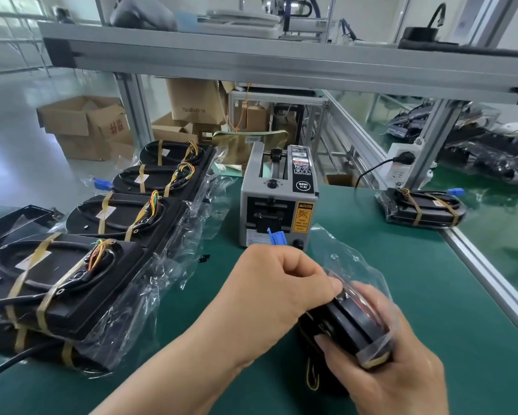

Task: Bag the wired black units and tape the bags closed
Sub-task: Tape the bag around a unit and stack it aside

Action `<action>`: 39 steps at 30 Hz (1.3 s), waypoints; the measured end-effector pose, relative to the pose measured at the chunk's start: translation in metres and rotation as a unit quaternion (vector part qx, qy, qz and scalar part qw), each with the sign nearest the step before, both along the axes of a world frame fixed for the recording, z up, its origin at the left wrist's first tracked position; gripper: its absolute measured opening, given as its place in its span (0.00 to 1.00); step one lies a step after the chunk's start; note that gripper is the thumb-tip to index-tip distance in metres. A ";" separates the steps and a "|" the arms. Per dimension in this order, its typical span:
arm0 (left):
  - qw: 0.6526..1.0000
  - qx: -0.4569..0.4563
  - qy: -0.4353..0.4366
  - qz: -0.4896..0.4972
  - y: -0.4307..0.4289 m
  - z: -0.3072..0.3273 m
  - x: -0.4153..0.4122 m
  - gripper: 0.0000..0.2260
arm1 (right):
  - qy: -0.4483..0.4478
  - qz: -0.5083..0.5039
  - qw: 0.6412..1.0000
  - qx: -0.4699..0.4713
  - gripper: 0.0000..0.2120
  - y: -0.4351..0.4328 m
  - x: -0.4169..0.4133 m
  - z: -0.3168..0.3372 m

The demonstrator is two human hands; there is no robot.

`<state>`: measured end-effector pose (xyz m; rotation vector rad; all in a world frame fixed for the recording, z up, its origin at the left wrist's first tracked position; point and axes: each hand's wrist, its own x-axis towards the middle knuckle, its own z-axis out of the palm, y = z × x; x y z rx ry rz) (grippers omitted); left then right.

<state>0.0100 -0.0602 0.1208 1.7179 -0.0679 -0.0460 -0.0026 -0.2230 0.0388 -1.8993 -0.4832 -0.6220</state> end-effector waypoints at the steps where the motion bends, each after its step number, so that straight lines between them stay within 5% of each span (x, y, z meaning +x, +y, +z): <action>1: 1.000 0.003 -0.004 0.002 -0.001 0.000 -0.001 0.08 | 0.002 -0.001 1.000 0.000 0.33 0.000 0.000 0.000; 20: 0.998 0.050 -0.035 0.016 -0.003 -0.002 -0.003 0.07 | 0.010 -0.001 1.000 -0.015 0.32 0.000 -0.001 -0.002; 29: 0.995 0.060 -0.052 0.067 -0.010 -0.015 -0.003 0.18 | 0.016 -0.007 1.000 -0.017 0.32 0.000 0.001 -0.002; 39: 0.996 -0.073 -0.015 0.043 -0.008 -0.015 0.004 0.06 | 0.018 -0.009 1.000 -0.024 0.32 -0.001 0.001 0.001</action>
